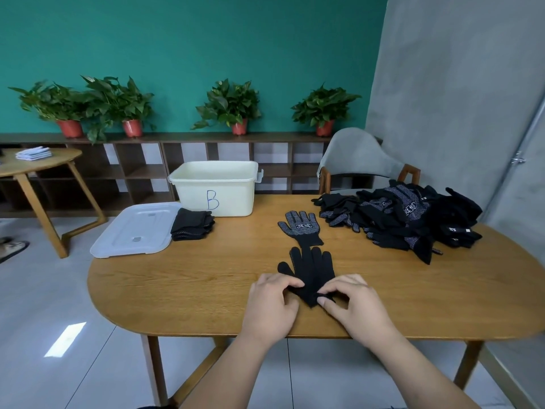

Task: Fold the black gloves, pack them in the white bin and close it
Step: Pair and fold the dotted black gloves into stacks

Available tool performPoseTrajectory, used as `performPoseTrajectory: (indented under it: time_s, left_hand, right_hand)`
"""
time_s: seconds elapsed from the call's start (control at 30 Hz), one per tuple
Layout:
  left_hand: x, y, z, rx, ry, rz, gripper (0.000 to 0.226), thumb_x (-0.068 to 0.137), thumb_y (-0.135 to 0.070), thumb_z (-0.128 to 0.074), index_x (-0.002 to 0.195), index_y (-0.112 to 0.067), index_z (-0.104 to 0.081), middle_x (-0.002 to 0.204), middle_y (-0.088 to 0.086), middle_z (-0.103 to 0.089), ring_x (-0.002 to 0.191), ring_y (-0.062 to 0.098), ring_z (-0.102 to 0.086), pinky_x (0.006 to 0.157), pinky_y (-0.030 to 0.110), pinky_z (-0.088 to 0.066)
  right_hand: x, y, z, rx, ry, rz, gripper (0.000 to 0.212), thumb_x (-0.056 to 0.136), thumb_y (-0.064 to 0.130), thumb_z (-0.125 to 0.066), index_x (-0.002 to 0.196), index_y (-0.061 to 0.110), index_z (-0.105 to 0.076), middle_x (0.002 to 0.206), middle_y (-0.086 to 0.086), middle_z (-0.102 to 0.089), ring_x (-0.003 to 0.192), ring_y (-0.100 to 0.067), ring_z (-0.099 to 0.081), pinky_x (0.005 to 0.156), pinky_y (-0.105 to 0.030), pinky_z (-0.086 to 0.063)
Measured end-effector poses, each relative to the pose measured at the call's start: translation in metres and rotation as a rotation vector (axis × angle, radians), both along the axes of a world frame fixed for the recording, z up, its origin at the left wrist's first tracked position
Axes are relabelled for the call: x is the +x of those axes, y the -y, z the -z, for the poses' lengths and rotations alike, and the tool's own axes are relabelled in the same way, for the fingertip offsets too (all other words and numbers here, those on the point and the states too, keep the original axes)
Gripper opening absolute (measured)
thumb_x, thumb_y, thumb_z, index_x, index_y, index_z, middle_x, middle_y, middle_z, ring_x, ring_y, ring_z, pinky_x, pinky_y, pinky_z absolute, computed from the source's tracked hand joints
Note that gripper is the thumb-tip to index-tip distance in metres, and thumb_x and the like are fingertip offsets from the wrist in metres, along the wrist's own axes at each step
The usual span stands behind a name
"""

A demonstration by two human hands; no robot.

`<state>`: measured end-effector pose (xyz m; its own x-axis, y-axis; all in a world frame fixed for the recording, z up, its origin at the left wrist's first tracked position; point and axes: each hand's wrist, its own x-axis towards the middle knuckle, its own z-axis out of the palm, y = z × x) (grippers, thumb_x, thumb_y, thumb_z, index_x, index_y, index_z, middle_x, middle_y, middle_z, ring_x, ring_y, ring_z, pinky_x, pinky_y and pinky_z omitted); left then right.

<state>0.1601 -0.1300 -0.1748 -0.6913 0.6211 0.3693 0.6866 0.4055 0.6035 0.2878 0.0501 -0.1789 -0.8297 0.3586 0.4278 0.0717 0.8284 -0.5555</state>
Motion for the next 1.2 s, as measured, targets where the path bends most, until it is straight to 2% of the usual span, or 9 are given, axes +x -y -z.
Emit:
performPoseTrajectory:
  time_s: [0.17,0.27,0.4,0.5,0.67,0.83,1.03,1.1,1.2]
  left_hand:
    - [-0.001,-0.003,0.005,-0.001,-0.037,0.013,0.028,0.087,-0.036,-0.073,0.115,-0.042,-0.074,0.114,-0.031,-0.062,0.120,-0.003,-0.042,0.102,0.024,-0.031]
    - [-0.002,-0.004,0.008,0.029,-0.059,-0.001,0.016,0.093,-0.040,-0.073,0.108,-0.041,-0.075,0.111,-0.029,-0.065,0.118,-0.001,-0.045,0.101,0.028,-0.035]
    - [-0.001,-0.003,0.007,0.084,-0.032,-0.010,0.014,0.098,-0.038,-0.070,0.112,-0.038,-0.074,0.111,-0.028,-0.064,0.117,0.001,-0.046,0.103,0.032,-0.040]
    - [-0.001,-0.002,0.006,0.140,0.003,-0.006,0.016,0.099,-0.040,-0.069,0.114,-0.038,-0.074,0.111,-0.029,-0.064,0.117,0.000,-0.047,0.104,0.034,-0.042]
    - [-0.001,0.001,0.006,0.165,0.069,-0.034,0.025,0.096,-0.048,-0.070,0.121,-0.045,-0.068,0.110,-0.036,-0.060,0.119,-0.005,-0.050,0.103,0.024,-0.040]
    - [0.004,0.001,0.004,0.088,0.088,-0.052,0.028,0.099,-0.043,-0.068,0.125,-0.052,-0.062,0.103,-0.033,-0.063,0.107,-0.004,-0.050,0.088,0.018,-0.039]
    - [0.005,0.001,0.003,0.056,0.027,-0.002,0.029,0.101,-0.037,-0.067,0.127,-0.048,-0.065,0.106,-0.030,-0.062,0.106,-0.008,-0.048,0.092,0.021,-0.042]
    - [0.006,0.002,0.004,0.038,-0.027,0.039,0.024,0.101,-0.035,-0.065,0.124,-0.041,-0.070,0.111,-0.026,-0.061,0.109,-0.005,-0.049,0.097,0.024,-0.045]
    - [0.006,0.001,0.007,0.044,-0.043,0.064,0.022,0.101,-0.037,-0.063,0.120,-0.034,-0.074,0.125,-0.024,-0.055,0.116,-0.004,-0.051,0.100,0.023,-0.047]
  right_hand:
    - [0.004,0.001,-0.009,-0.141,0.003,0.032,0.017,0.085,0.029,-0.087,0.092,0.042,-0.078,0.108,0.044,-0.059,0.111,0.004,-0.057,0.090,-0.009,-0.039]
    - [0.005,0.002,-0.010,-0.133,-0.019,0.007,0.019,0.081,0.038,-0.089,0.094,0.045,-0.078,0.106,0.037,-0.066,0.114,0.003,-0.056,0.095,-0.016,-0.042]
    - [0.003,0.000,-0.006,-0.051,0.034,-0.009,0.052,0.074,0.051,-0.090,0.121,0.048,-0.070,0.125,0.036,-0.061,0.130,0.006,-0.043,0.106,-0.017,-0.038]
    - [-0.001,-0.003,-0.001,-0.067,-0.027,0.027,0.031,0.082,0.035,-0.087,0.110,0.044,-0.077,0.117,0.033,-0.067,0.125,0.002,-0.052,0.105,-0.028,-0.047]
    - [0.002,-0.008,-0.004,-0.396,-0.074,0.046,0.009,0.095,0.034,-0.076,0.104,0.036,-0.078,0.098,0.016,-0.076,0.097,-0.002,-0.068,0.091,-0.032,-0.053]
    - [0.003,-0.006,-0.008,-0.583,-0.189,0.093,0.009,0.097,0.025,-0.075,0.104,0.029,-0.077,0.089,0.006,-0.077,0.088,-0.015,-0.071,0.084,-0.033,-0.056]
    - [-0.005,-0.007,-0.004,-0.343,-0.114,0.310,0.030,0.090,0.031,-0.082,0.117,0.030,-0.071,0.076,0.015,-0.070,0.067,-0.007,-0.064,0.065,-0.018,-0.049]
    - [-0.008,-0.005,-0.003,-0.244,-0.078,0.368,0.043,0.086,0.031,-0.086,0.125,0.030,-0.068,0.081,0.014,-0.066,0.073,-0.007,-0.061,0.070,-0.023,-0.051]
    - [-0.010,-0.005,0.003,-0.109,-0.033,0.393,0.052,0.088,0.034,-0.082,0.136,0.035,-0.063,0.105,0.013,-0.058,0.100,-0.014,-0.054,0.082,-0.029,-0.050]
